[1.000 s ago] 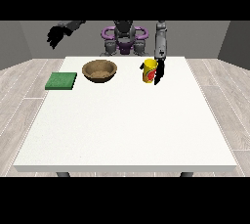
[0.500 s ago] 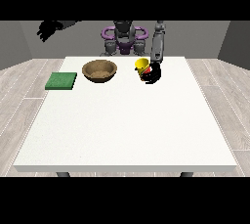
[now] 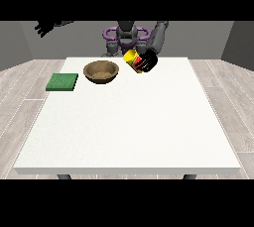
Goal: Pick the cup and pour the ball into the bowl, then pick the bowl and place it on the pad
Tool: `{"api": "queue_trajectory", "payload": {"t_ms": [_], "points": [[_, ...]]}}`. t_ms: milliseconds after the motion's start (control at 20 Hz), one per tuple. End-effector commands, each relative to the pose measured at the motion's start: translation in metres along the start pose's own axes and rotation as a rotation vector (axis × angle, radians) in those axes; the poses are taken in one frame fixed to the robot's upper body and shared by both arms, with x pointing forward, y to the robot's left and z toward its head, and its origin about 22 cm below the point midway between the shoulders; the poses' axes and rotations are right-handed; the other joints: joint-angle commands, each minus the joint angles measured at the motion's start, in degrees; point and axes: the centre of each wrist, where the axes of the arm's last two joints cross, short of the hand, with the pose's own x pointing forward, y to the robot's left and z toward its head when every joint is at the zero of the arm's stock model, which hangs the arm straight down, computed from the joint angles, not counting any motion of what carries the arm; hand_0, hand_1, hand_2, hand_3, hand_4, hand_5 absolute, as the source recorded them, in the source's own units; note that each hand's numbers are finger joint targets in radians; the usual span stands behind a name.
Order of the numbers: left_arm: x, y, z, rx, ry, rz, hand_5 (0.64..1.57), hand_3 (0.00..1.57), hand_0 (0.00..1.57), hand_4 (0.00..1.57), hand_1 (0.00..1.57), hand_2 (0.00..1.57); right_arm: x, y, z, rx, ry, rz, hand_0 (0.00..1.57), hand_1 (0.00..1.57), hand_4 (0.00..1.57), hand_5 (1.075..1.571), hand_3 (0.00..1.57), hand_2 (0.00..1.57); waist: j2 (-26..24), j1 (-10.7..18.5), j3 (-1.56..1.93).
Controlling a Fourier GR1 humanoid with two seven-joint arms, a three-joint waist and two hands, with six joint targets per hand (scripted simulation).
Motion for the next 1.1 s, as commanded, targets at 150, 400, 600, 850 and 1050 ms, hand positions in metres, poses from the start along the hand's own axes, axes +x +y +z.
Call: {"api": "queue_trajectory", "payload": {"t_ms": [150, 400, 600, 850, 1050], "points": [[0.024, -0.021, -0.014, -0.095, -0.097, -0.481, 1.545, 1.57, 1.36, 1.44, 1.36, 1.57, -0.026, -0.012, 0.007, -0.027, 0.086, -0.020, 0.00, 0.00, 0.68, 1.561, 0.08, 0.00, -4.7, 1.2, 0.13], [0.085, -0.045, -0.029, -0.102, -0.044, -0.546, 1.545, 1.57, 1.36, 1.44, 1.36, 1.57, -0.036, -0.042, 0.017, -0.039, 0.094, -0.033, 0.00, 0.00, 0.69, 1.560, 0.00, 0.00, -5.0, 1.0, -0.18], [0.107, -0.048, -0.037, -0.132, -0.083, -0.704, 1.535, 1.57, 1.33, 1.47, 1.33, 1.57, -0.037, -0.020, -0.002, 0.004, 0.118, -0.039, 0.00, 0.00, 0.70, 1.561, 0.12, 0.00, -5.2, -0.2, -0.25], [0.133, -0.043, -0.060, -0.068, -0.163, -0.962, 1.557, 1.57, 1.46, 1.26, 1.46, 1.57, -0.031, -0.029, -0.007, -0.010, 0.066, -0.032, 0.00, 0.00, 0.69, 1.556, 0.18, 0.00, -3.2, 0.8, -0.24], [0.149, -0.047, -0.060, -0.060, -0.167, -1.151, 1.571, 1.57, 1.40, 1.04, 1.40, 1.57, -0.052, 0.006, -0.014, 0.044, 0.091, -0.046, 0.00, 0.00, 0.69, 1.554, 0.26, 0.00, -4.4, -1.9, -0.23]]}}
